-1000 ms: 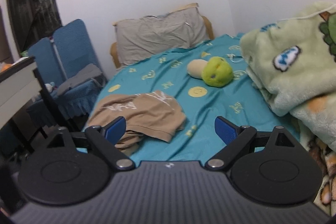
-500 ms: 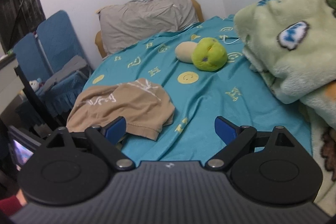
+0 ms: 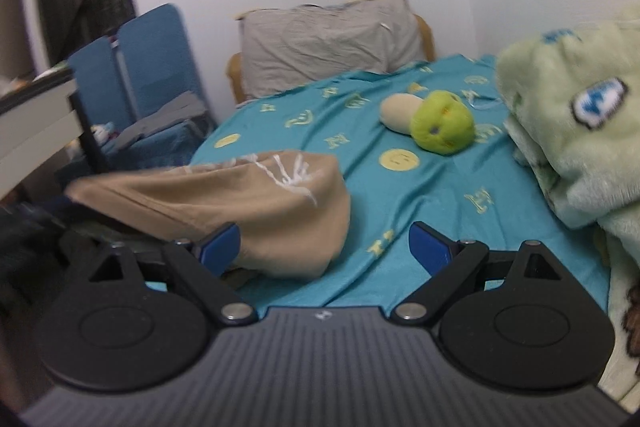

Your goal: Fold clothes

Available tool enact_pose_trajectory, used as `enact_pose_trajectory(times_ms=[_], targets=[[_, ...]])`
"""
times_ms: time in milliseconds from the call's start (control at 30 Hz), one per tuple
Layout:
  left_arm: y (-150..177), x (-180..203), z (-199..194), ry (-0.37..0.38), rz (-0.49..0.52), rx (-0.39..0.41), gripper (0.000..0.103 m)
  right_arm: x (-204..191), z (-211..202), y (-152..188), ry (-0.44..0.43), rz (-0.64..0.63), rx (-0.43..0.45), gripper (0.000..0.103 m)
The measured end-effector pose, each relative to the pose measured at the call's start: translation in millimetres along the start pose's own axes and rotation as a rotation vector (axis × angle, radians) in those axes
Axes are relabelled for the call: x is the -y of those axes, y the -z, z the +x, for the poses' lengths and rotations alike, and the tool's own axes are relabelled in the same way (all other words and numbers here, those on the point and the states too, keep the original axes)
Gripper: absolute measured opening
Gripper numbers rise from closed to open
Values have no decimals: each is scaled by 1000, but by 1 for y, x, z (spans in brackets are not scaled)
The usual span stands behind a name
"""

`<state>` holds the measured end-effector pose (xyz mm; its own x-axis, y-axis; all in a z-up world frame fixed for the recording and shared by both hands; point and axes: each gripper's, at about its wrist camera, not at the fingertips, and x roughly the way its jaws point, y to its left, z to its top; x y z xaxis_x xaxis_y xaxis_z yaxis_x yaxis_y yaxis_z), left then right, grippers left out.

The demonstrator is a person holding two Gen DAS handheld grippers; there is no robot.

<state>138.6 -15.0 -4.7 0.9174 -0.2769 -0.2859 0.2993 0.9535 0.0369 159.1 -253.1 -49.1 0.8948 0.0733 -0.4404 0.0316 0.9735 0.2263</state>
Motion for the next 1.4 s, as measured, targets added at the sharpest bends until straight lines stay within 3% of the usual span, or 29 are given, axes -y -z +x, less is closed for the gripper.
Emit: enact_pose_trajectory(times_ms=[133, 200, 300, 500, 533, 567, 667, 800, 867, 933, 967, 1167, 1400], targets=[[-5, 1, -70, 72, -40, 87, 8, -11, -13, -1, -29, -54, 12, 93], [3, -4, -83, 69, -46, 102, 9, -16, -22, -1, -51, -61, 12, 93], [17, -20, -78, 54, -118, 68, 9, -25, -36, 6, -95, -70, -20, 93], [30, -63, -61, 36, -314, 32, 9, -61, -29, 42, -238, -167, -206, 92], [32, -69, -58, 26, -332, 35, 10, -70, -22, 48, -250, -190, -238, 77], [33, -74, -56, 17, -349, 39, 10, -80, -13, 53, -249, -217, -266, 71], [41, -89, -48, -6, -402, 36, 10, -103, 17, 67, -228, -298, -305, 68], [51, -103, -29, -16, -448, 3, 10, -115, 48, 80, -206, -371, -289, 67], [53, -106, -20, -24, -447, -3, 11, -113, 55, 81, -196, -352, -281, 50], [57, -108, -13, -31, -450, -15, 11, -109, 54, 76, -188, -312, -279, 15], [59, -108, -9, -33, -453, -24, 11, -107, 50, 70, -182, -279, -278, 8], [65, -104, 0, -24, -449, -91, 13, -86, 3, 34, -141, -143, -164, 5], [72, -72, 0, 54, -364, -149, 13, -31, -44, -3, -68, -51, -54, 5]])
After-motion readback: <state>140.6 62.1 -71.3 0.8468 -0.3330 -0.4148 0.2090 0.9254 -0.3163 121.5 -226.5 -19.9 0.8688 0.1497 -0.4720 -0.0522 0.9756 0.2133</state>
